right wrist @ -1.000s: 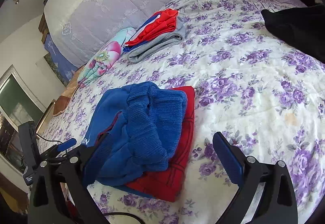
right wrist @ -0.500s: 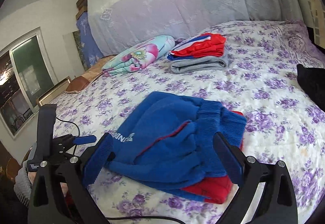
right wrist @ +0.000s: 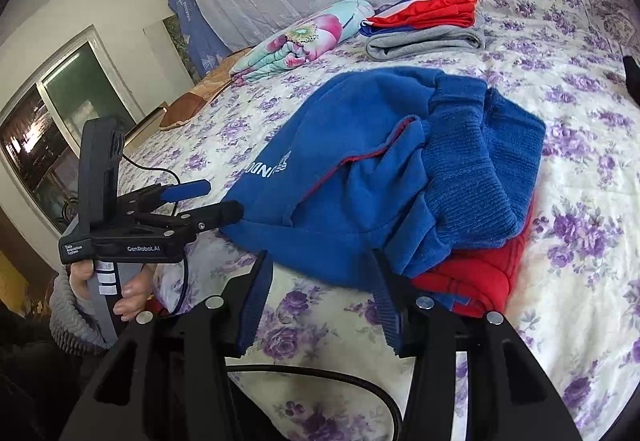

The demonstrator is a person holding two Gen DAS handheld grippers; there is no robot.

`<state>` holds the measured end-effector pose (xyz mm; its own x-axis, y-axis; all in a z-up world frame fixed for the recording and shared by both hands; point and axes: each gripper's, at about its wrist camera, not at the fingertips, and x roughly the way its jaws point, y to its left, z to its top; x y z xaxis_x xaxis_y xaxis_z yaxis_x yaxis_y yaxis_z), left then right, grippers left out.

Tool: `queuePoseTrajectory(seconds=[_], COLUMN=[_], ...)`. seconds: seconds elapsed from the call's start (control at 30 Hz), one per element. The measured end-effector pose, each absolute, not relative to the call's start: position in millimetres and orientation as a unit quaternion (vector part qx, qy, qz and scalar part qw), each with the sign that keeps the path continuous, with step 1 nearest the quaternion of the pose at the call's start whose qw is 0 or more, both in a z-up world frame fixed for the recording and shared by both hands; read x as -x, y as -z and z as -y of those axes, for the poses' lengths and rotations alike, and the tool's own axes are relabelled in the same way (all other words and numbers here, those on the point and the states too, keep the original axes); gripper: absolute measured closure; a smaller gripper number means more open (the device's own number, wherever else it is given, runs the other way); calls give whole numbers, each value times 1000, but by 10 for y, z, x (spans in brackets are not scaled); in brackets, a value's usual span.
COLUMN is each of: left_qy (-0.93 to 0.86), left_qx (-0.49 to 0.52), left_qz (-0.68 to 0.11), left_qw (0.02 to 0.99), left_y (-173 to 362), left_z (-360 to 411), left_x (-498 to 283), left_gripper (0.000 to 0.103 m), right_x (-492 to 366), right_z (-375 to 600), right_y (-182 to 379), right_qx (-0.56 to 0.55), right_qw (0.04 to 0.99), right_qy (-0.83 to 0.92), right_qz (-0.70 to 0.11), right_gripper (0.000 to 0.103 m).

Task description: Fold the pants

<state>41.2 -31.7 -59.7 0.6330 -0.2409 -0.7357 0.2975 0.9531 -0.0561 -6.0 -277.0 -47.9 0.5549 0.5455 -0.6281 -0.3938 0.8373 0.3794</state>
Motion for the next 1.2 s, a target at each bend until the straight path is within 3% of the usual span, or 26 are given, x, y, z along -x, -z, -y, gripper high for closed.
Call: queuePoseTrajectory(seconds=[0.07, 0.23, 0.47, 0.53, 0.6, 0.77, 1.03, 1.13, 1.2], left_qy=[148, 162, 189, 194, 210, 220, 185, 181, 174], left_qx=[-33, -33, -101, -81, -41, -31, -83, -57, -43], left_qz=[-391, -368, -381, -418, -428, -405, -387, -408, -383], left_qw=[908, 915, 899, 884, 878, 887, 899, 893, 906], left_y=[533, 363, 515, 715, 776, 651, 554, 530, 354], left_z=[308, 400, 859, 879, 783, 608, 837, 814, 731], left_x=[-390, -375, -488, -572, -581, -566, -871, -1042, -1024], left_gripper=[4, 4, 4, 4, 4, 4, 4, 4, 4], right_x=[66, -337, -1356, -1353, -1281, -861, -649, -514, -359], right_z=[2736, 2578, 2422, 2443, 2489, 2562, 2760, 2718, 2785], right_y=[281, -161, 223, 279, 265, 81, 366, 270, 124], right_qx=[-77, -45, -98, -63, -52, -43, -21, -10, -25], right_qw=[890, 913, 872, 889, 899, 924, 923, 934, 944], right_qy=[-267, -273, -244, -211, -193, -183, -134, -127, -133], right_qz=[-362, -300, -412, -402, -389, -334, -361, -333, -302], right_gripper=[40, 29, 31, 38, 39, 19, 15, 15, 14])
